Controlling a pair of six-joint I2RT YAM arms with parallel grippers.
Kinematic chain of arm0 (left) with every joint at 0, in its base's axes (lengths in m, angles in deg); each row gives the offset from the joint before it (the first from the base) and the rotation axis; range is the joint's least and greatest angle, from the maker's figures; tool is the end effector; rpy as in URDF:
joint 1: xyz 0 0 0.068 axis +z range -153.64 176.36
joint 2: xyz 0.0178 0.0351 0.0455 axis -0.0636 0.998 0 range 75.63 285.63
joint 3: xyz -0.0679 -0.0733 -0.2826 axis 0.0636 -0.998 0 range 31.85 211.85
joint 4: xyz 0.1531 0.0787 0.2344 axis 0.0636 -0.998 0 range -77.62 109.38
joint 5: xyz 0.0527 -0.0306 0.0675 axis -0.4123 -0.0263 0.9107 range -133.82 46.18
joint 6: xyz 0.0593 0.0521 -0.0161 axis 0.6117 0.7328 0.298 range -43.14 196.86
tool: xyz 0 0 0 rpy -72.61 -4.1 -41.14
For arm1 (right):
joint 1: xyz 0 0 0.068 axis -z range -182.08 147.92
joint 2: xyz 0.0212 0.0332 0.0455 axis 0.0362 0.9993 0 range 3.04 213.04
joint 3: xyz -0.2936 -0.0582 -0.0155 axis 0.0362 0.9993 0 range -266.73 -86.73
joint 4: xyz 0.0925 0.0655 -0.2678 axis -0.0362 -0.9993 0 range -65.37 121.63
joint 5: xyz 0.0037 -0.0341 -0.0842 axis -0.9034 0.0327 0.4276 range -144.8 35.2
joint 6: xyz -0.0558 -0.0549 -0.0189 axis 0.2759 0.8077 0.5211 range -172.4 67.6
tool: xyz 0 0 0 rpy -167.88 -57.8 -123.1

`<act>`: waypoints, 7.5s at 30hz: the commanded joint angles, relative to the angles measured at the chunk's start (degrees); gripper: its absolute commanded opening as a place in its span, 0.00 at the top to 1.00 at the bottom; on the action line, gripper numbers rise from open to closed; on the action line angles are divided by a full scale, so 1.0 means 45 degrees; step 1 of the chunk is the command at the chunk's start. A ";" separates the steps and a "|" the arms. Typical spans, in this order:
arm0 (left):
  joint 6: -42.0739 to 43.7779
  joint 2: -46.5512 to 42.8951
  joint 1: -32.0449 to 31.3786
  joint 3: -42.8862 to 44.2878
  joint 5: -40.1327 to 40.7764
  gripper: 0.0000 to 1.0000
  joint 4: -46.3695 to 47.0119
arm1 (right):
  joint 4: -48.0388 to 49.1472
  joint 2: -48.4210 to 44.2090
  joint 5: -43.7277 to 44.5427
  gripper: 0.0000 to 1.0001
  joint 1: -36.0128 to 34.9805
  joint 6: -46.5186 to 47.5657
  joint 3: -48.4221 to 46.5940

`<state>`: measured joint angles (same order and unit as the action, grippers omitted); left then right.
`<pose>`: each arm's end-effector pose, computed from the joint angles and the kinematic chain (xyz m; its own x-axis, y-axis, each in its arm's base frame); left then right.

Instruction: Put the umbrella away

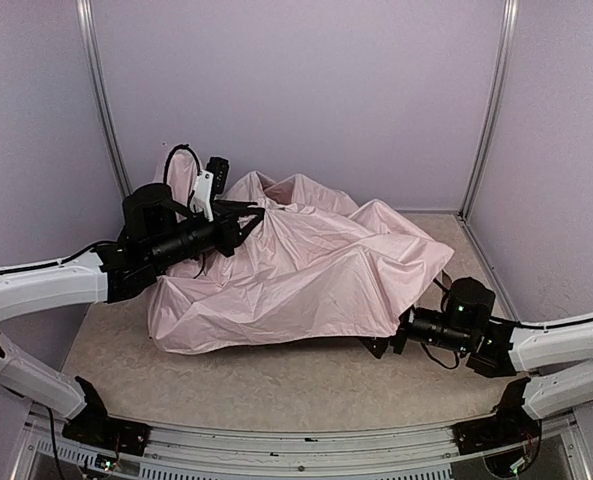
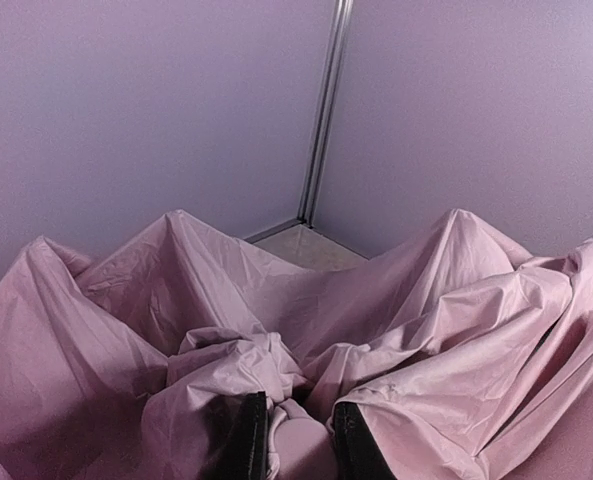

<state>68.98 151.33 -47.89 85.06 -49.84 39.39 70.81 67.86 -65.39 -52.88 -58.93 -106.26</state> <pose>0.2594 -0.2628 0.3399 -0.1362 -0.0576 -0.9890 0.7575 0.6374 -0.1414 0.1635 0.2207 0.2083 -0.1665 -0.0275 -0.9857 -0.8640 0.4858 0.1324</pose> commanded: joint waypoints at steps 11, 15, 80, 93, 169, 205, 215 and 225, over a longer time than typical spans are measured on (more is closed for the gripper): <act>-0.0989 -0.0877 0.1630 -0.0900 0.0881 1.00 0.2687 | -0.3877 -0.4139 0.1205 0.00 0.0041 -0.3393 0.1813; -0.0827 -0.0983 0.1590 -0.1053 -0.1437 1.00 0.2698 | -0.6705 -0.7811 0.0851 0.00 0.0100 -0.1621 0.0719; -0.0383 -0.4762 -0.2212 -0.6645 0.0034 0.01 0.4019 | -0.5145 -0.0707 -0.4188 0.74 0.2408 0.1266 -0.4714; 0.2152 0.1423 -0.2856 -0.2264 -0.3489 0.01 0.5147 | -0.4431 0.2079 -0.6109 0.74 0.0107 0.1316 -0.6474; -0.0265 0.5591 -0.0304 -0.5041 -0.1222 1.00 0.9933 | -0.9902 -0.0156 0.3047 0.25 -0.4594 -0.8791 -0.3092; 0.1893 0.5188 -0.0922 -0.5098 -0.2128 1.00 0.8640 | -1.5317 -0.3283 1.2404 1.00 -0.5905 -0.4404 -0.7319; 0.3006 0.6141 -0.2473 -0.2988 -0.3231 1.00 0.7279 | -1.0953 0.0677 0.8453 1.00 -0.4712 0.3844 -1.0775; 0.1860 0.8532 -0.1973 -0.0047 -0.4045 0.44 0.7205 | -1.0284 0.4507 0.9209 1.00 -0.4060 0.3197 -1.2539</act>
<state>78.68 187.20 -59.21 79.88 -68.38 74.08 22.55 85.63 -27.60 -73.03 -42.75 -159.96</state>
